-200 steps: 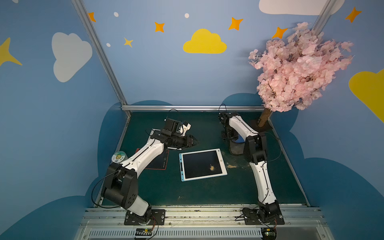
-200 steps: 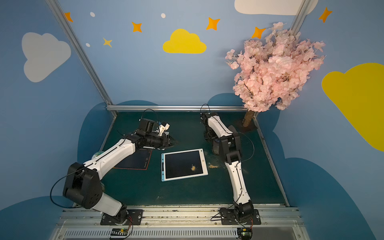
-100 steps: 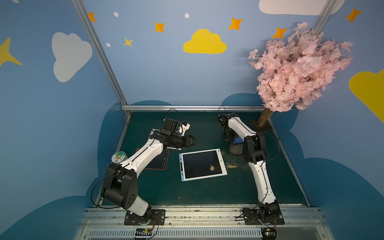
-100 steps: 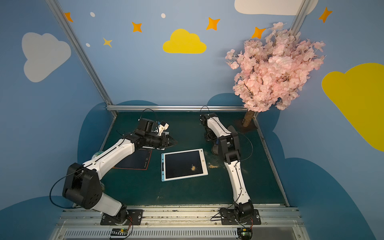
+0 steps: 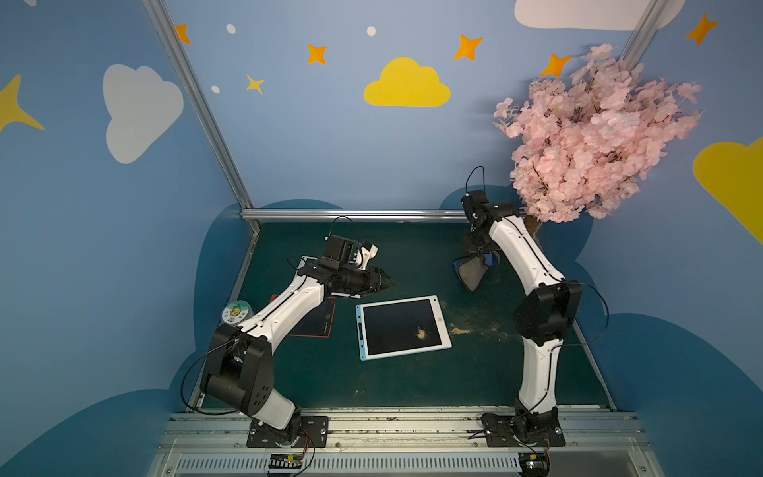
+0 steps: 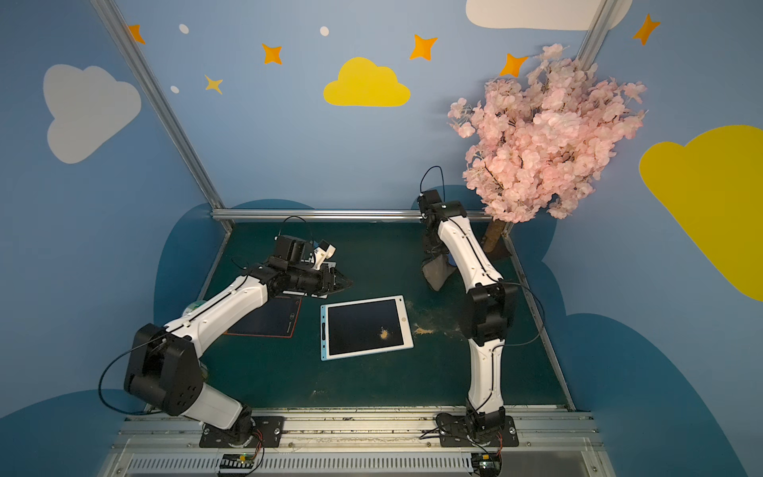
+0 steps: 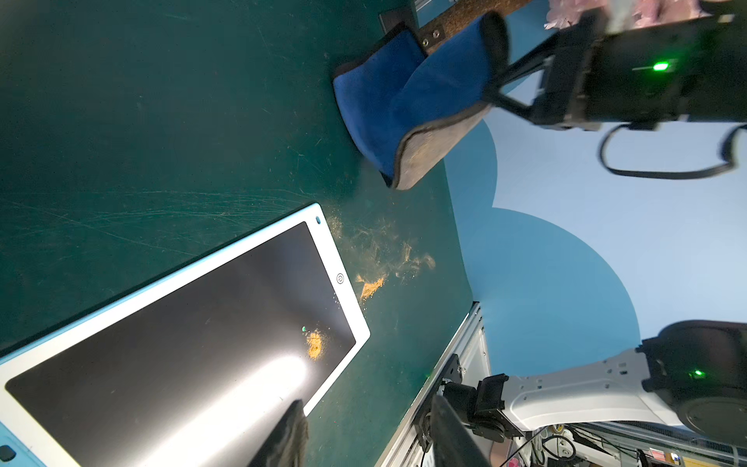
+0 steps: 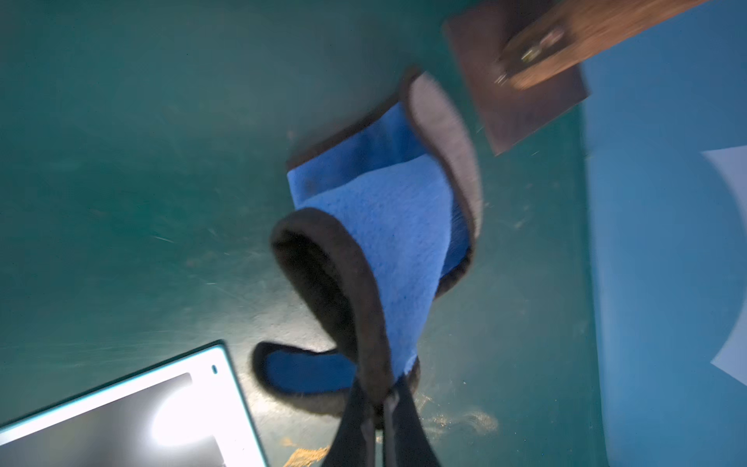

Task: Wipe the drawing tablet
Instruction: Adjust the cleaning item at the center of the board.

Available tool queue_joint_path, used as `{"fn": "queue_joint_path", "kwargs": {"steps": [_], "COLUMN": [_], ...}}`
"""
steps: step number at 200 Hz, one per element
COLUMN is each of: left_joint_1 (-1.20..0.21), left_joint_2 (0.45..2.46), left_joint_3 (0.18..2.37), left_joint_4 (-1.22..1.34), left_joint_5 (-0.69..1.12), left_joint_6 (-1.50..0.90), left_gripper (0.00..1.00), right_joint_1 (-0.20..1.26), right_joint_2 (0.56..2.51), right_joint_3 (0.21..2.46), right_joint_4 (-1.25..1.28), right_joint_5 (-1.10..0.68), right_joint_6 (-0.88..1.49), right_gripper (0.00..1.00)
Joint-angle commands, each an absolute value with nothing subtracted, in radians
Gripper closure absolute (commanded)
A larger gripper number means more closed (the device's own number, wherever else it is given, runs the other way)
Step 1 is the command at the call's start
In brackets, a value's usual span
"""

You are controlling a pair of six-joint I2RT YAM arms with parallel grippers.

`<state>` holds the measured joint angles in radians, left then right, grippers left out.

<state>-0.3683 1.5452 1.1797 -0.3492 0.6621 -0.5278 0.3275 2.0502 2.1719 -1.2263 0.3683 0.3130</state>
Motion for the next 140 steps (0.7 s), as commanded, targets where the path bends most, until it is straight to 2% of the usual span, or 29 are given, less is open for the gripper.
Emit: {"fn": "queue_joint_path", "kwargs": {"steps": [1, 61, 77, 108, 140], "left_joint_1": [-0.364, -0.365, -0.365, -0.364, -0.361], "left_joint_2": [1.534, 1.5, 1.495, 1.498, 1.512], "left_joint_3": [1.184, 1.16, 1.159, 1.153, 1.161], "left_joint_4": [-0.336, -0.351, -0.352, -0.336, -0.329], "left_joint_5": [0.676, 0.665, 0.666, 0.668, 0.683], "left_joint_6": [-0.532, -0.523, -0.523, -0.523, -0.517], "left_gripper": [0.5, 0.5, 0.5, 0.5, 0.5], "right_joint_1": [0.331, 0.31, 0.298, 0.266, 0.249], "right_joint_2": [2.048, 2.036, 2.016, 1.921, 1.832], "right_joint_3": [2.139, 2.19, 2.201, 2.11, 2.012], "right_joint_4": [-1.184, -1.053, -1.061, -1.038, -0.926], "right_joint_5": [0.293, -0.058, -0.002, 0.233, 0.281], "right_joint_6": [0.326, 0.31, 0.319, 0.361, 0.347], "right_gripper": [1.0, 1.0, 1.0, 1.0, 1.0]}}
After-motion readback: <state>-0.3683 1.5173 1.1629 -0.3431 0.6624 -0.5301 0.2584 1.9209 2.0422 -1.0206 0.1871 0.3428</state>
